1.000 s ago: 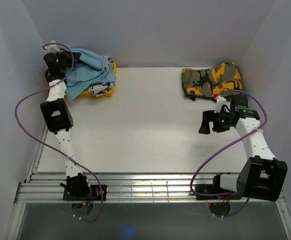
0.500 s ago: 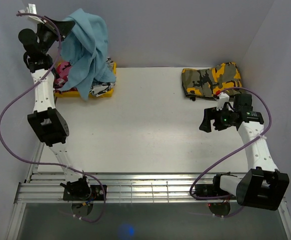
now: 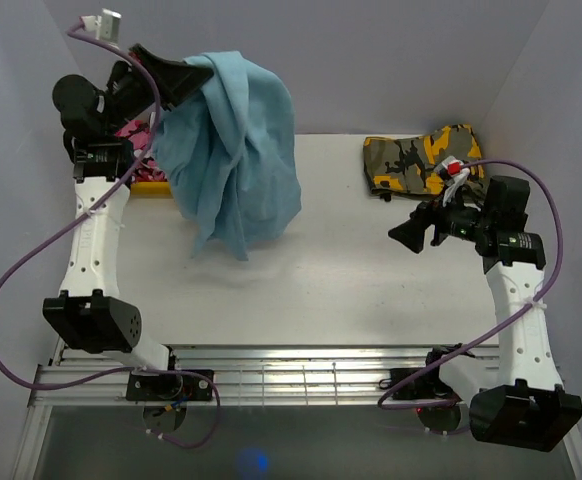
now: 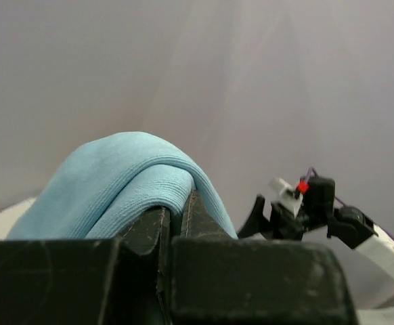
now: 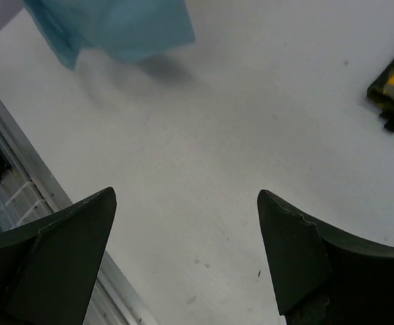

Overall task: Fold and stack the trousers
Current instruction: Move the trousers to the center of the board

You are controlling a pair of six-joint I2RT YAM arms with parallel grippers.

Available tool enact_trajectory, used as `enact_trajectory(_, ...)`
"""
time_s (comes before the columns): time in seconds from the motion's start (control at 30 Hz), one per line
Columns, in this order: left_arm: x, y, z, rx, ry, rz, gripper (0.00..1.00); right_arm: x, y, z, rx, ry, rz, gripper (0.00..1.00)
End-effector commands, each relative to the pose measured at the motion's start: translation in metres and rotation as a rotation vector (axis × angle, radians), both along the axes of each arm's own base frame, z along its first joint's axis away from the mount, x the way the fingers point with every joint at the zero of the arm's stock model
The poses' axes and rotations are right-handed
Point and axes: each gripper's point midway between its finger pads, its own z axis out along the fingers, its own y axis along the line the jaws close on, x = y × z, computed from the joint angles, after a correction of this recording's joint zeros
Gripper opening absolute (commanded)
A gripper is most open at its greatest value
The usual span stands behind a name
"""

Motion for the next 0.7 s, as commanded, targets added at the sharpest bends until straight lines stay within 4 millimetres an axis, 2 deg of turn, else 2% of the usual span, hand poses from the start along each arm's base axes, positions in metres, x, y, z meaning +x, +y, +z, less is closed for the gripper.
enact_trajectory(0.0, -0.064, -0.052, 0.009, 0.038, -0.138, -0.049, 0.00, 0.002, 0.035, 0.093, 0.183, -0.357, 0.148, 0.90)
enact_trajectory(0.03, -0.058, -0.056, -0.001, 0.051, -0.138, -0.023, 0.00, 0.000, 0.045, 0.106, 0.192, -0.401, 0.142, 0.90)
enact_trajectory(0.07, -0.064, -0.071, -0.007, 0.055, -0.119, -0.047, 0.00, 0.000, 0.057, 0.123, 0.195, -0.469, 0.159, 0.90)
enact_trajectory(0.1, -0.065, -0.077, -0.011, 0.059, -0.115, -0.043, 0.00, 0.001, 0.064, 0.133, 0.196, -0.496, 0.163, 0.90)
enact_trajectory(0.13, -0.067, -0.085, -0.017, 0.067, -0.109, -0.044, 0.00, -0.003, 0.081, 0.135, 0.250, -0.435, 0.205, 0.90)
enact_trajectory(0.17, -0.060, -0.087, -0.024, 0.083, -0.103, 0.007, 0.00, -0.003, 0.088, 0.143, 0.280, -0.420, 0.216, 0.90)
enact_trajectory(0.2, -0.069, -0.103, -0.027, 0.087, -0.109, -0.024, 0.00, 0.000, 0.093, 0.156, 0.302, -0.425, 0.210, 0.90)
enact_trajectory(0.23, -0.068, -0.115, -0.041, 0.097, -0.099, 0.004, 0.00, 0.002, 0.118, 0.170, 0.332, -0.440, 0.217, 0.90)
enact_trajectory(0.27, -0.068, -0.117, -0.040, 0.095, -0.101, 0.011, 0.00, 0.002, 0.118, 0.172, 0.333, -0.444, 0.218, 0.90)
enact_trajectory(0.3, -0.066, -0.119, -0.042, 0.096, -0.097, 0.016, 0.00, -0.004, 0.131, 0.177, 0.342, -0.460, 0.243, 0.90)
enact_trajectory(0.4, -0.056, -0.123, -0.049, 0.104, -0.079, 0.040, 0.00, -0.021, 0.153, 0.176, 0.338, -0.489, 0.300, 0.90)
enact_trajectory(0.47, -0.055, -0.129, -0.048, 0.106, -0.083, 0.024, 0.00, -0.018, 0.158, 0.172, 0.324, -0.514, 0.265, 0.90)
enact_trajectory(0.6, -0.055, -0.139, -0.045, 0.106, -0.095, 0.001, 0.00, 0.007, 0.174, 0.147, 0.287, -0.481, 0.169, 0.90)
enact_trajectory(0.67, -0.054, -0.141, -0.043, 0.104, -0.098, -0.004, 0.00, 0.014, 0.181, 0.144, 0.292, -0.486, 0.162, 0.90)
